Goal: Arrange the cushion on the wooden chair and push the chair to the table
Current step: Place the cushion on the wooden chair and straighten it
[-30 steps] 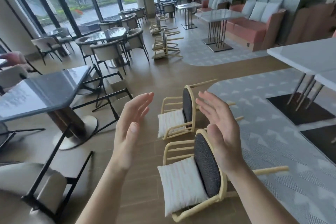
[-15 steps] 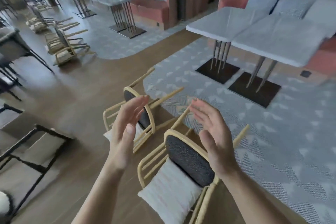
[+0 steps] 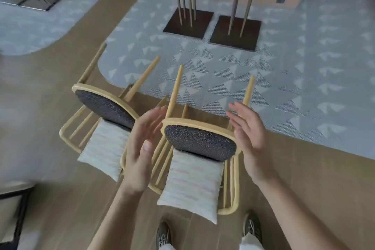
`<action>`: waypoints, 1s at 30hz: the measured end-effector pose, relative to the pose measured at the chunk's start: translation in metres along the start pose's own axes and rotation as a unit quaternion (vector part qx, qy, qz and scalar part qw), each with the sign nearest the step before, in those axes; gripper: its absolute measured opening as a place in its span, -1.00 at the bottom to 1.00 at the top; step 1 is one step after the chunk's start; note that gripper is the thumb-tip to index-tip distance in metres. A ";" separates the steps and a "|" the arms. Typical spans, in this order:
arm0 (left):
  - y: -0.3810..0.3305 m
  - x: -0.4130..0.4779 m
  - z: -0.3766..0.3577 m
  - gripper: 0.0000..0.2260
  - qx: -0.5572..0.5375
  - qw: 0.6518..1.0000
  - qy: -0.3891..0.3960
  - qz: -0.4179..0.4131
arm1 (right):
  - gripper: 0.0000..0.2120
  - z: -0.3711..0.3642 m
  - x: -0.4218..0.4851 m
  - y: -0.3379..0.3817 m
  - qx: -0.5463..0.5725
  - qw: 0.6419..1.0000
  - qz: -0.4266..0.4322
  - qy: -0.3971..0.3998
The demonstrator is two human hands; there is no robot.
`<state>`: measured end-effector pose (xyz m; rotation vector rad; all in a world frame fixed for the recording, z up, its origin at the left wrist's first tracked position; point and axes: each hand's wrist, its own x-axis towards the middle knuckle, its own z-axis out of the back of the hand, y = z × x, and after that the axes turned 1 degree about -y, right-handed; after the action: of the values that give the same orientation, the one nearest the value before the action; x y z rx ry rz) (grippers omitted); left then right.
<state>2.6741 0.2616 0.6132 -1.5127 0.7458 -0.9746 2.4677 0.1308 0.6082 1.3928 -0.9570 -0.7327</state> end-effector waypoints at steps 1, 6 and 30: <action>0.021 0.003 0.009 -0.42 -0.003 1.000 0.015 0.014 | -0.34 -0.006 -0.001 -0.019 -0.010 1.000 -0.009 -0.023; 0.113 0.008 0.049 -0.46 -0.006 0.995 0.092 0.033 | -0.27 -0.037 -0.026 -0.119 -0.044 0.991 -0.044 -0.115; 0.700 -0.133 0.095 -0.18 0.223 0.936 0.176 0.205 | 0.09 0.011 -0.199 -0.709 -0.156 0.928 -0.291 -0.171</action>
<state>2.7390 0.3042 -0.1011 -0.7532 0.9692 -1.0174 2.4479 0.2482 -0.1187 1.2867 -0.6376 -1.5477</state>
